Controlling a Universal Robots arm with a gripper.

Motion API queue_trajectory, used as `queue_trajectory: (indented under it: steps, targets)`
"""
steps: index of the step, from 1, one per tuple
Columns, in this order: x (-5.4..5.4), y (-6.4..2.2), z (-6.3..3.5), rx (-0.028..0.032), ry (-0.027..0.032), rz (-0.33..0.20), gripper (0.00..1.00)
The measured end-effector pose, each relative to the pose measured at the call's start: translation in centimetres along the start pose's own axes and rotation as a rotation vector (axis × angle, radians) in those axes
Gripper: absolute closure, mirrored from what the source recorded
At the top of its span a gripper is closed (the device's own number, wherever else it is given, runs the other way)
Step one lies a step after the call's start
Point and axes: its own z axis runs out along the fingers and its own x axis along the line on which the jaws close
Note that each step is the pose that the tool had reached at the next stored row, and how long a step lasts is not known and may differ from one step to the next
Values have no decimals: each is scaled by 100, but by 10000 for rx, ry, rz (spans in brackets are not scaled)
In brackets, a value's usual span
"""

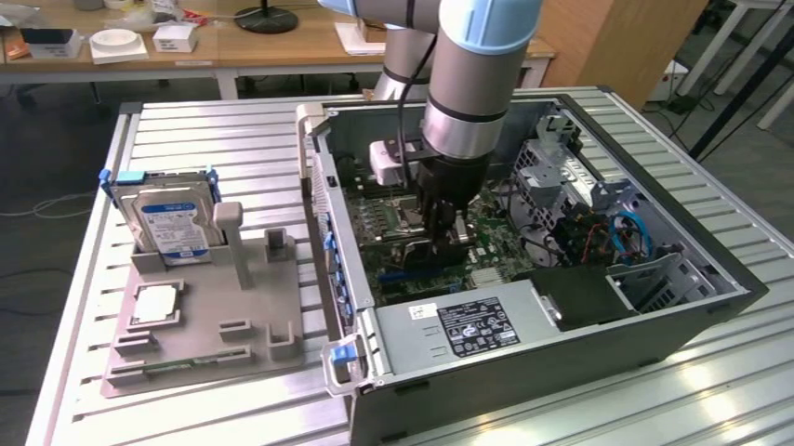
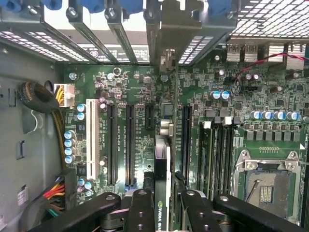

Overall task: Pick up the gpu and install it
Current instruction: 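Insert the gpu into the slot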

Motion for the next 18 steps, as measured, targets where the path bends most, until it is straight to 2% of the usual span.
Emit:
queue_trajectory:
  steps: [5,9,18]
  targets:
    - [0,5,1,0,24,-275,74]
    - [-1,13,2,2,36,-293,74]
    - [-22,21,7,53,42,-291,74]
